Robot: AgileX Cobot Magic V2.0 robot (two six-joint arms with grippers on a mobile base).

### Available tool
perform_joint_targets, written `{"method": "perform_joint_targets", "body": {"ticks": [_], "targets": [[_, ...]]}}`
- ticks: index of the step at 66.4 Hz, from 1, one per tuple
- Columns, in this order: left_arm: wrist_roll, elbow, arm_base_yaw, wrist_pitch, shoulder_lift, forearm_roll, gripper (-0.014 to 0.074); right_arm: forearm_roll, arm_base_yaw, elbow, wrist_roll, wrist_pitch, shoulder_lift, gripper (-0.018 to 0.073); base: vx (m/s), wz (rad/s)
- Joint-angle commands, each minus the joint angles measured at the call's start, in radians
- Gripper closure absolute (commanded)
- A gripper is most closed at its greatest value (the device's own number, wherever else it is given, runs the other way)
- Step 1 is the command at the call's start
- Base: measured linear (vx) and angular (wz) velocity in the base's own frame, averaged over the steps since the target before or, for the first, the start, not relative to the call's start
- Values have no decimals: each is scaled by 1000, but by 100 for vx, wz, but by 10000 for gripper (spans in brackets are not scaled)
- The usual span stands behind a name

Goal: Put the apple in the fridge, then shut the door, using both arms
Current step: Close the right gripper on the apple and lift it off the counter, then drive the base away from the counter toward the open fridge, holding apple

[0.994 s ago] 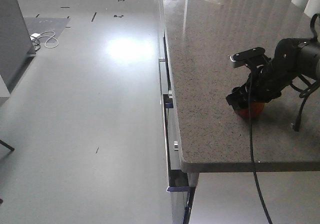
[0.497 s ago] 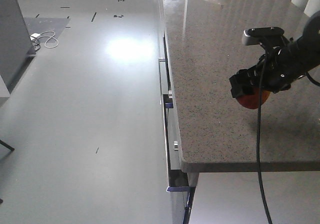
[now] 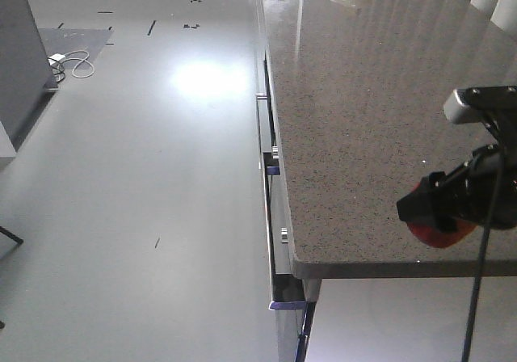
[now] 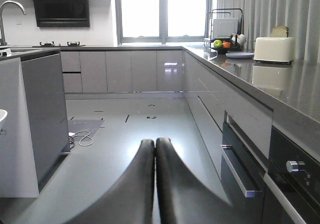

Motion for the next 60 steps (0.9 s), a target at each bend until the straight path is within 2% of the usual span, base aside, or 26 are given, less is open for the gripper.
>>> {"method": "perform_joint_targets", "body": {"ticks": [1,23,43,60], "targets": [[-9,-16,-3,-77,-15,-1,603,47,-3,55,-13,-22,-135,463,0,0],[-9,-16,-3,-77,-15,-1,603,105,-3,240,-13,91,-464,463,0,0],[-9,-16,-3,-77,-15,-1,603,145,-3,304,-11,188,-666,463,0,0],[-9,-16,-3,-77,-15,-1,603,145,-3,313,-8,198,-753,463,0,0]]}}
